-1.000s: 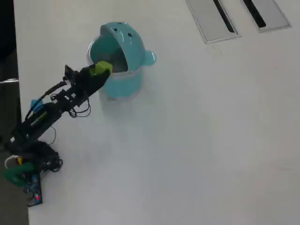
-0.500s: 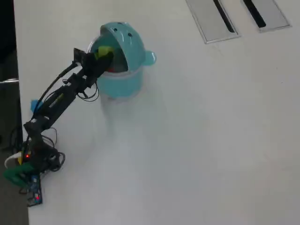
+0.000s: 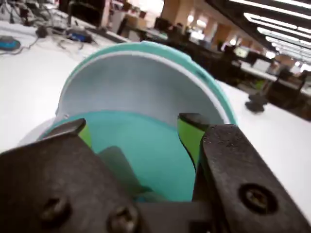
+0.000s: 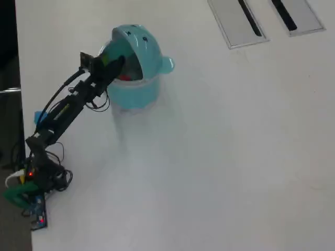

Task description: Grasp RGB lego blocks and put them in the bin one by one.

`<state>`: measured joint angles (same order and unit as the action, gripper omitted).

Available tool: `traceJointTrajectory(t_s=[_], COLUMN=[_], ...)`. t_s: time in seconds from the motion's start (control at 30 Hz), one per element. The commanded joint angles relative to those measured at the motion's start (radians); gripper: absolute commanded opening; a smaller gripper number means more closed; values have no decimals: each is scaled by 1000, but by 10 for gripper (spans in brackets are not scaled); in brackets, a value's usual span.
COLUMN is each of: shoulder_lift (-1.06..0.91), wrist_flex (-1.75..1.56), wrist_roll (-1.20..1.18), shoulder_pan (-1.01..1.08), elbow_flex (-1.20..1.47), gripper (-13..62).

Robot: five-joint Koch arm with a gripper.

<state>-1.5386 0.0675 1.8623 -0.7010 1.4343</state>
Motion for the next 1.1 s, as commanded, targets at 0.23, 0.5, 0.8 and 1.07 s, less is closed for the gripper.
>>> traceJointTrajectory(t_s=[0.23, 0.5, 0.8, 1.07], shoulder_lift=[-272, -460, -509, -545], wrist_flex=[55, 150, 290, 400], wrist_roll=[5, 2, -6, -26], shoulder_pan=[-29, -77, -212, -328], elbow_flex=[163, 311, 295, 436], gripper=[335, 330, 336, 333])
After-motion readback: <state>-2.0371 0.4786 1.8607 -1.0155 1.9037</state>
